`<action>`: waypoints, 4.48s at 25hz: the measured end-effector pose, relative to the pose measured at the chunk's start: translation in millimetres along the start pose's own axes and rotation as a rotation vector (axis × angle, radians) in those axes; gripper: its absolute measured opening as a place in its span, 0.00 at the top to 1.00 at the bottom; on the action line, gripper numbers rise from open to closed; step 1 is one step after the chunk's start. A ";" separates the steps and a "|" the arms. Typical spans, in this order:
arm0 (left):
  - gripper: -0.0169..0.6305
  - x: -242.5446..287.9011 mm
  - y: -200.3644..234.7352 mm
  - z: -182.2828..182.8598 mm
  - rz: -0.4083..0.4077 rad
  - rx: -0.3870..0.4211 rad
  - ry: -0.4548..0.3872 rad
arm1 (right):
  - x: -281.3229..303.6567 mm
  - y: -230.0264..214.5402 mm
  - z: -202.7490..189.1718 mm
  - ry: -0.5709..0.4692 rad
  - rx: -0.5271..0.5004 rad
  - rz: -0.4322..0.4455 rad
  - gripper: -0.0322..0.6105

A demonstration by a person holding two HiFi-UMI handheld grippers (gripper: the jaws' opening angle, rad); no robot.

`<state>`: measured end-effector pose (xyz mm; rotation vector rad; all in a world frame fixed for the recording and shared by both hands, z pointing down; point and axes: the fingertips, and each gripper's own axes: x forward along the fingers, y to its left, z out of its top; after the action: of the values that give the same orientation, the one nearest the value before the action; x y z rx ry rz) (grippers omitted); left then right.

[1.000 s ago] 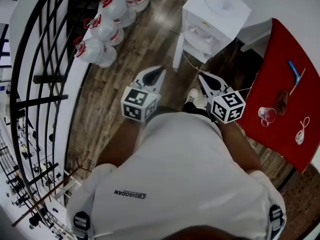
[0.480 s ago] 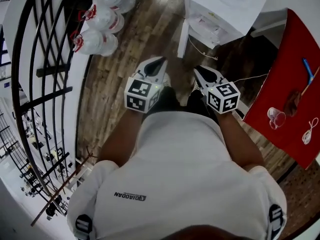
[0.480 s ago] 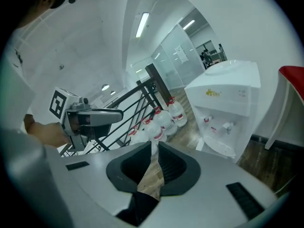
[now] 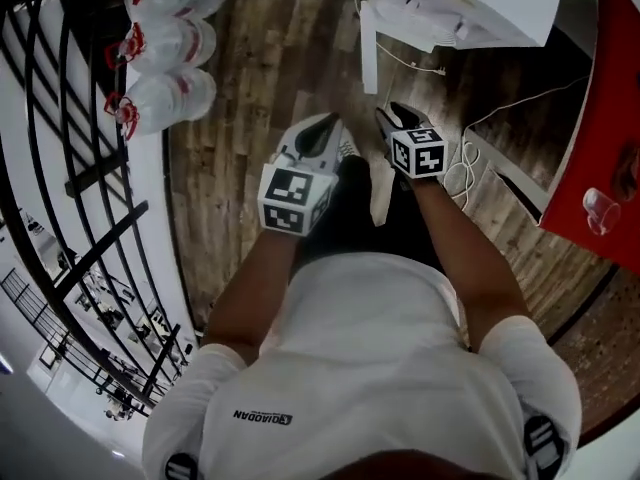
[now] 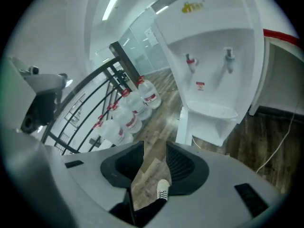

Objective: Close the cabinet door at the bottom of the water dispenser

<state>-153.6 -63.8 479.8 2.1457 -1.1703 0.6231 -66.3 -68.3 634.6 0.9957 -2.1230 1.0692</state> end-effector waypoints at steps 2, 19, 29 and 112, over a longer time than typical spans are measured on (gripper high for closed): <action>0.98 7.8 15.3 -16.7 -0.007 0.001 0.037 | 33.3 -14.8 -18.5 0.013 0.034 -0.064 0.76; 0.98 74.0 61.2 -95.5 -0.033 -0.026 0.177 | 186.9 -89.8 -118.2 0.229 -0.008 -0.212 0.65; 0.98 83.3 59.7 -107.8 0.012 -0.082 0.209 | 192.9 -109.8 -121.3 0.252 0.082 -0.275 0.65; 0.98 105.9 -35.1 22.2 -0.168 0.084 0.105 | -53.6 -167.9 50.0 -0.207 0.194 -0.221 0.91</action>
<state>-68.1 -125.1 523.1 2.2252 -0.9114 0.7107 92.8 -159.0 639.9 1.4526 -2.0340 1.1160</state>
